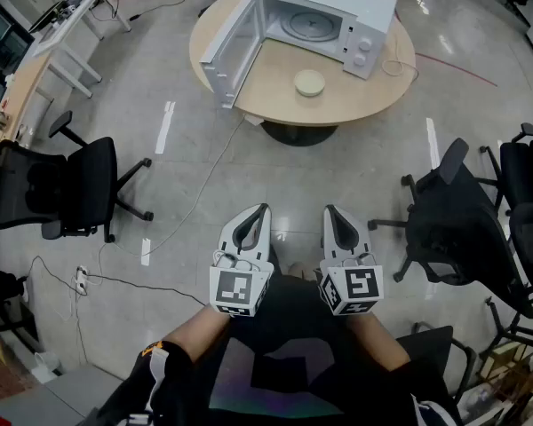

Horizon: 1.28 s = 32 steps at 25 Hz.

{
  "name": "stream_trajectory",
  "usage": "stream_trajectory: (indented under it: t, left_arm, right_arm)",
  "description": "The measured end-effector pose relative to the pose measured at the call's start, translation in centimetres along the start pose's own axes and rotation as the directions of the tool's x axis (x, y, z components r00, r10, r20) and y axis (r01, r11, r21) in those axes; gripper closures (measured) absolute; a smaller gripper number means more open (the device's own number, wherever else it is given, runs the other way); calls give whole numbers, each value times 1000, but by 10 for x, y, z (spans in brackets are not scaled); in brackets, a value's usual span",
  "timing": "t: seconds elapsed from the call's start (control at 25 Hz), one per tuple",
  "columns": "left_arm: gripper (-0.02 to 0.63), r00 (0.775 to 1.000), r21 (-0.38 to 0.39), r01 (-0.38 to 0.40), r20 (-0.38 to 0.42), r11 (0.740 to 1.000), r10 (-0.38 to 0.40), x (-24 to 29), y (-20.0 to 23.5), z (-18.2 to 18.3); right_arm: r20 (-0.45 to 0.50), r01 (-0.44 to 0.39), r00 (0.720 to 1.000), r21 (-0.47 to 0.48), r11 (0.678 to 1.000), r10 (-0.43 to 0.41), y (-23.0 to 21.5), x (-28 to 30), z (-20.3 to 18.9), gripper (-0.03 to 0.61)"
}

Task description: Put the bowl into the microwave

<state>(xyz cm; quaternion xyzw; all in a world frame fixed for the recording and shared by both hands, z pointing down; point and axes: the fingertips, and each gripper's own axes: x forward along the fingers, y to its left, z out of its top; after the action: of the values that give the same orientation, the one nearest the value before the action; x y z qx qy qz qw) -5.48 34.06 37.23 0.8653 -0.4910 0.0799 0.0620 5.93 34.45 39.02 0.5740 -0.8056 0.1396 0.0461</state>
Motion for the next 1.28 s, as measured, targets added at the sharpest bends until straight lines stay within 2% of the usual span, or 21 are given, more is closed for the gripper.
stream_trajectory:
  t: [0.56, 0.8, 0.92, 1.08, 1.28]
  left_arm:
    - [570, 998, -22, 62, 15, 998, -62, 77, 82, 33]
    - [571, 996, -18, 92, 10, 996, -92, 98, 116, 41]
    - [571, 993, -38, 118, 24, 992, -117, 106, 128, 45]
    - [571, 987, -22, 153, 58, 988, -151, 115, 140, 47]
    - [571, 984, -40, 170, 51, 985, -168, 122, 157, 45]
  right_arm:
    - [-10, 99, 995, 6, 995, -99, -10, 91, 40, 563]
    - [-12, 149, 989, -8, 989, -149, -5, 120, 55, 563]
    - [-10, 179, 984, -15, 984, -179, -3, 131, 60, 563]
    - [-2, 218, 976, -11, 976, -218, -1, 143, 62, 563]
    - [1, 237, 972, -16, 971, -237, 6, 158, 64, 563]
